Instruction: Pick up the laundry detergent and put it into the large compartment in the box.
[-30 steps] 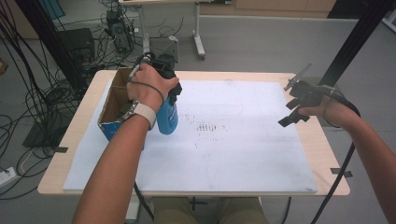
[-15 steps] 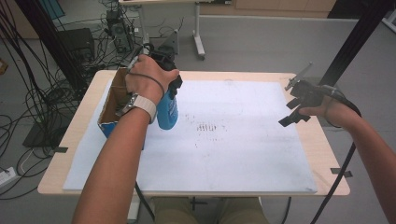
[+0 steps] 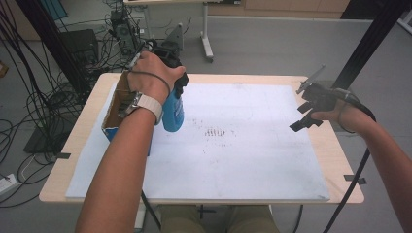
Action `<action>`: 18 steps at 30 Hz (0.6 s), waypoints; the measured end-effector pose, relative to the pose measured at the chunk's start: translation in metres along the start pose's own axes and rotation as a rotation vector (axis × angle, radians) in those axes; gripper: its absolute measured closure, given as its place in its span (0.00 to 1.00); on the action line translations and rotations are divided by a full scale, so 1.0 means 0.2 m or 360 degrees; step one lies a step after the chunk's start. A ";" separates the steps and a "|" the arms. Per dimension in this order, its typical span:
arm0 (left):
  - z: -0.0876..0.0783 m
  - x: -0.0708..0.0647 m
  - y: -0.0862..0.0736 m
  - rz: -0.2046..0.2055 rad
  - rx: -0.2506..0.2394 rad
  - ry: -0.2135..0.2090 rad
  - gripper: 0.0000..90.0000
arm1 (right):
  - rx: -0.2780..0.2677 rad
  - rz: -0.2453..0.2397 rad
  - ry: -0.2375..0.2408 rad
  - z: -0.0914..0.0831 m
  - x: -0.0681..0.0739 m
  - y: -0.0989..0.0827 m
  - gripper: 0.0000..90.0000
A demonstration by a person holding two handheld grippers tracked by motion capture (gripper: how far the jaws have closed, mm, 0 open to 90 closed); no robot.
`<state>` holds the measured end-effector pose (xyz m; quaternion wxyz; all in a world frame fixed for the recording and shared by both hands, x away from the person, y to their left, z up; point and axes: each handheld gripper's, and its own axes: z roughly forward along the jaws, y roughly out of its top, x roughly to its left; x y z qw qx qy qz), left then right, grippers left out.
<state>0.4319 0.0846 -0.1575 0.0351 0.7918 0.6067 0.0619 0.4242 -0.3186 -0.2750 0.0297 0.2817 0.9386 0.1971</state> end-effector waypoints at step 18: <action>-0.08 0.01 0.01 -0.0022 -0.0004 -0.0003 0.42 | -0.0001 0.0003 -0.0011 -0.02 0.00 -0.01 0.10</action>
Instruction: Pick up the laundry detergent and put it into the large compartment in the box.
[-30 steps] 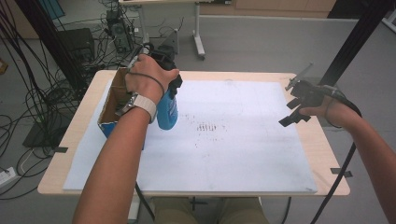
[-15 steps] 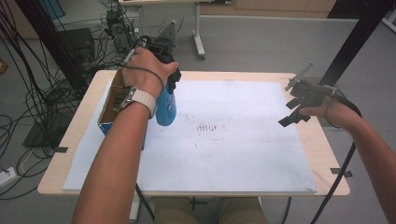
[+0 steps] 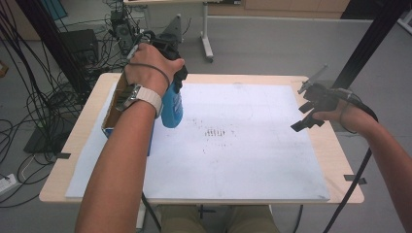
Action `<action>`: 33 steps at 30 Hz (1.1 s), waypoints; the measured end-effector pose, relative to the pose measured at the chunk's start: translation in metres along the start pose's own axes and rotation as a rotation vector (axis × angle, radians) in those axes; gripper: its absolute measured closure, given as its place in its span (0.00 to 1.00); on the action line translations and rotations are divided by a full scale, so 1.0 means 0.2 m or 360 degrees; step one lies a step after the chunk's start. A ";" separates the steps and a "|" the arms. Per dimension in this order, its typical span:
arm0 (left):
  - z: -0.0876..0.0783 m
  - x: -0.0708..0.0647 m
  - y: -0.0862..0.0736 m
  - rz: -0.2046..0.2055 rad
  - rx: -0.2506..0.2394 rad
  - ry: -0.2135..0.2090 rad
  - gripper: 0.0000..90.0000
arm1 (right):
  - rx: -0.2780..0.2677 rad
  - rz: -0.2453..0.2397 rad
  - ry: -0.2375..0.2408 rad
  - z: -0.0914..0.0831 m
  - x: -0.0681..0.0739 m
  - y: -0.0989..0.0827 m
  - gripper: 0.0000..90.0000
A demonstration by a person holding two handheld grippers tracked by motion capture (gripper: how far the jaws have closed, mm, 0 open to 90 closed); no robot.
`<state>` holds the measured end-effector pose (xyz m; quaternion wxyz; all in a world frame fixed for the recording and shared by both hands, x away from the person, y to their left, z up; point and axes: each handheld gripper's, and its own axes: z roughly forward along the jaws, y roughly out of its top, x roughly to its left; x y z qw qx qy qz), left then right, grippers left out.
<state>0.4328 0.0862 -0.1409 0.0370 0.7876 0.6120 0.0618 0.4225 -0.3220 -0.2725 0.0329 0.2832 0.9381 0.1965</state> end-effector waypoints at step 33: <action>-0.14 0.07 0.00 -0.0057 -0.0042 0.0012 0.42 | -0.0001 0.0004 -0.0012 -0.03 0.01 0.00 0.10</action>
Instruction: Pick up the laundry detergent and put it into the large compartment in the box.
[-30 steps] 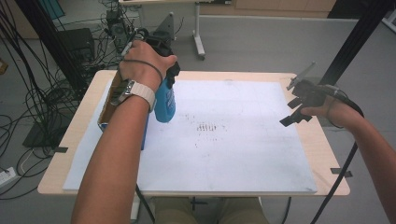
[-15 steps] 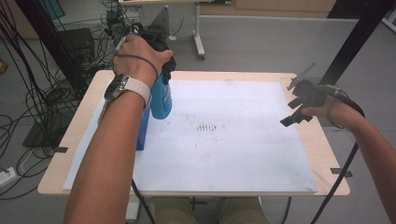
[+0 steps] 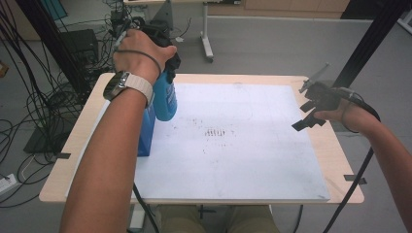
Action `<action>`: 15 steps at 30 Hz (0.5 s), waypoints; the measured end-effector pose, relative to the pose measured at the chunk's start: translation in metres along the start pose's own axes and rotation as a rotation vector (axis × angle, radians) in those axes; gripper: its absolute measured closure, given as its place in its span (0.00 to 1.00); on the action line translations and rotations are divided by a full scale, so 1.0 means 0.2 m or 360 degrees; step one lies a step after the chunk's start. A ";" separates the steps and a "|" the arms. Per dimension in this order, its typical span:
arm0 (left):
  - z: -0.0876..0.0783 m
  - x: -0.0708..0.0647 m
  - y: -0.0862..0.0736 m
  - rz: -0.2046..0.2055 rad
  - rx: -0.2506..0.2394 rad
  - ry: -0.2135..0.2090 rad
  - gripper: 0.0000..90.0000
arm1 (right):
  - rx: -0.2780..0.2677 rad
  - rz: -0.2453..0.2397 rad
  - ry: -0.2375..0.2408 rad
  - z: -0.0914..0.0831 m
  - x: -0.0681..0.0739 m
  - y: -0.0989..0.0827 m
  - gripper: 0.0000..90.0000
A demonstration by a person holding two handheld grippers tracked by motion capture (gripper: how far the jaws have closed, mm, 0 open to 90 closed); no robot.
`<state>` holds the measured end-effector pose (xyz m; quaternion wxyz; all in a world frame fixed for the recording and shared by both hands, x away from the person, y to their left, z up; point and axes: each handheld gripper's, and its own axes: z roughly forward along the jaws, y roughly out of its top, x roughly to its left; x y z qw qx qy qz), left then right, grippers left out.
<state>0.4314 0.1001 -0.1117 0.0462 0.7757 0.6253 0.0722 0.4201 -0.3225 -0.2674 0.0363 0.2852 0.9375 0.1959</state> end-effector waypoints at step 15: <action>-0.08 0.04 0.01 -0.0039 -0.0029 -0.0003 0.42 | 0.0007 0.0012 -0.0003 0.00 0.00 0.00 0.10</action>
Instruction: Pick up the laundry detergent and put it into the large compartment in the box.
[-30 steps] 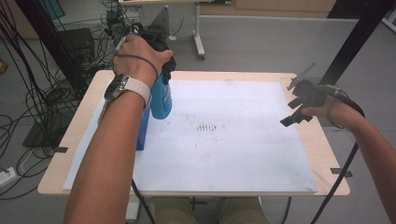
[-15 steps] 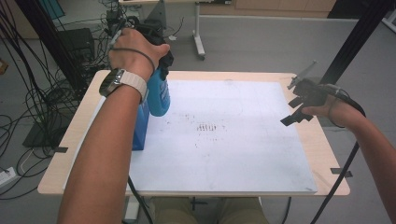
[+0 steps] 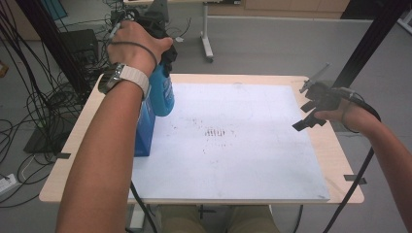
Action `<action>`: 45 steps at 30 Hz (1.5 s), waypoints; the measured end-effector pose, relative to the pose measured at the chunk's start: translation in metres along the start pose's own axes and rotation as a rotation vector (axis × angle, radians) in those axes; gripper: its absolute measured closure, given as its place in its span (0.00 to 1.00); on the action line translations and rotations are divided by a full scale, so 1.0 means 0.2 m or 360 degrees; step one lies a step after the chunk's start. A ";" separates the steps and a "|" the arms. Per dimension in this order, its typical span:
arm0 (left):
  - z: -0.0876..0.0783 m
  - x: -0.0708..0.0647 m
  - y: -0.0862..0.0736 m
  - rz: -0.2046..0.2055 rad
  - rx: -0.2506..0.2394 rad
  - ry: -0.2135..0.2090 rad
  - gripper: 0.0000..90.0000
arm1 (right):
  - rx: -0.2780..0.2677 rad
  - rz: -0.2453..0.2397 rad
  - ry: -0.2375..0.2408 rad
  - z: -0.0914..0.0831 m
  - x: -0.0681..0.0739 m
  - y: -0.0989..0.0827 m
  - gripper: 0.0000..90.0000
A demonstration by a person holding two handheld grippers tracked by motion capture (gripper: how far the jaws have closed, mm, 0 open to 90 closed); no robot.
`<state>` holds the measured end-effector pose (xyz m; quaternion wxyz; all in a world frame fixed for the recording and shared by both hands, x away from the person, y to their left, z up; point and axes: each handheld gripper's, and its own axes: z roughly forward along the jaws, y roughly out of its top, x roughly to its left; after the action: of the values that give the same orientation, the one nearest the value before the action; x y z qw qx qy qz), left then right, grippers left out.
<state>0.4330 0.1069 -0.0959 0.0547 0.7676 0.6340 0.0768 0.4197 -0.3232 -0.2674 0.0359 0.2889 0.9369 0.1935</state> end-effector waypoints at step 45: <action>-0.09 0.17 0.02 -0.0079 0.0008 0.0056 0.42 | 0.0011 0.0022 0.0002 0.01 -0.01 0.01 0.10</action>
<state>0.4397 0.1385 -0.0765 0.0434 0.7502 0.6540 0.0874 0.4226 -0.3206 -0.2687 0.0329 0.2954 0.9356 0.1906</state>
